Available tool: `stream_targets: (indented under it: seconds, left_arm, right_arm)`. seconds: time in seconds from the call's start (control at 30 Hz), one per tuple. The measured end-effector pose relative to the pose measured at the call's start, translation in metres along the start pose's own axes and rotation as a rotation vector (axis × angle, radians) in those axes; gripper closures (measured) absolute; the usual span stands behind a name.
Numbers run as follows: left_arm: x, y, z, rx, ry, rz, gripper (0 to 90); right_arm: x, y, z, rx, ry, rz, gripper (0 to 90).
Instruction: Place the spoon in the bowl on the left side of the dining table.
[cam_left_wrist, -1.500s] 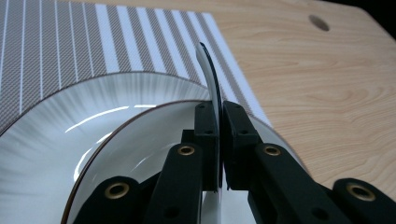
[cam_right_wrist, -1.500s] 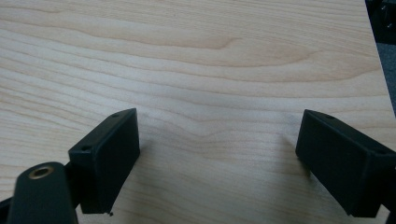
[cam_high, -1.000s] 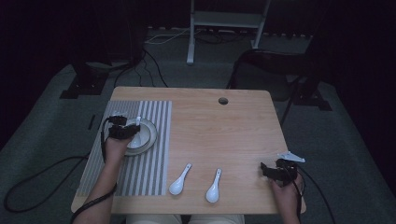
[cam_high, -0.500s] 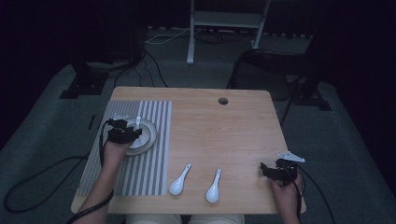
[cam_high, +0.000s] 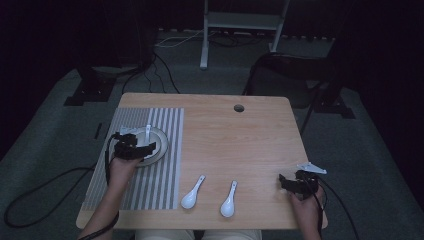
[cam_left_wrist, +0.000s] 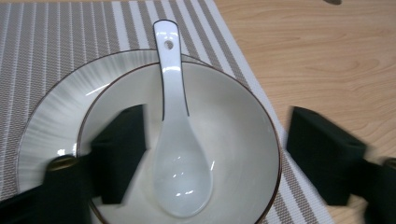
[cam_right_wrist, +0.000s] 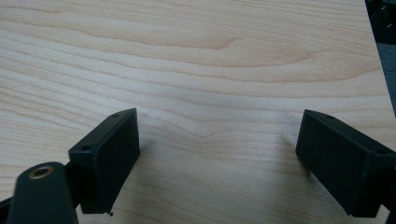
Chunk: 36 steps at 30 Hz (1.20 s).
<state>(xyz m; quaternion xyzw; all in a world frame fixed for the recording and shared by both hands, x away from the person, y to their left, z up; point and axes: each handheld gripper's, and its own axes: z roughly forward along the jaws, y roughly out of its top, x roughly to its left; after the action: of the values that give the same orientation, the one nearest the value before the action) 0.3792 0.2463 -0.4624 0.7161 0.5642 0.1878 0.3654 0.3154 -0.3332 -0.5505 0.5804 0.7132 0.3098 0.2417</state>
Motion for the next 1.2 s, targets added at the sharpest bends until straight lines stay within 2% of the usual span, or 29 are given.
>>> stream_targets:
  seconds: [0.1,0.17,0.3,0.37,0.43,0.53,1.0,1.03,1.2]
  left_arm:
    - [0.001,-0.004,-0.002,0.009,-0.004,0.004,18.6]
    - [0.002,-0.008,-0.002,0.025,-0.005,0.007,9.1]
    - [0.000,-0.013,-0.006,0.020,0.007,0.012,8.9]
    - [0.000,-0.014,-0.008,0.019,0.007,0.013,0.0]
    - [-0.001,-0.016,-0.010,0.024,-0.003,0.031,0.0]
    - [-0.004,-0.020,-0.013,0.004,0.023,0.074,0.0]
    - [0.003,-0.048,-0.028,-0.063,0.074,0.066,0.0]
    - [0.003,-0.050,-0.029,-0.065,0.067,0.066,0.0]
    - [0.004,-0.063,-0.029,-0.030,0.059,0.077,0.0]
  right_arm:
    - [0.000,0.000,0.000,0.000,0.000,0.000,12.9]
    - [0.000,0.000,0.000,0.000,0.000,0.000,12.9]
    - [0.000,0.000,0.000,0.000,0.000,0.000,12.9]
    - [0.000,0.000,0.000,0.000,0.000,0.000,12.9]
    - [0.000,0.000,0.000,0.000,0.000,0.000,12.9]
    - [0.000,0.000,0.000,0.000,0.000,0.000,12.9]
    - [0.000,0.000,0.000,0.000,0.000,0.000,12.9]
    - [0.000,0.000,0.000,0.000,0.000,0.000,12.9]
    - [0.000,0.000,0.000,0.000,0.000,0.000,12.9]
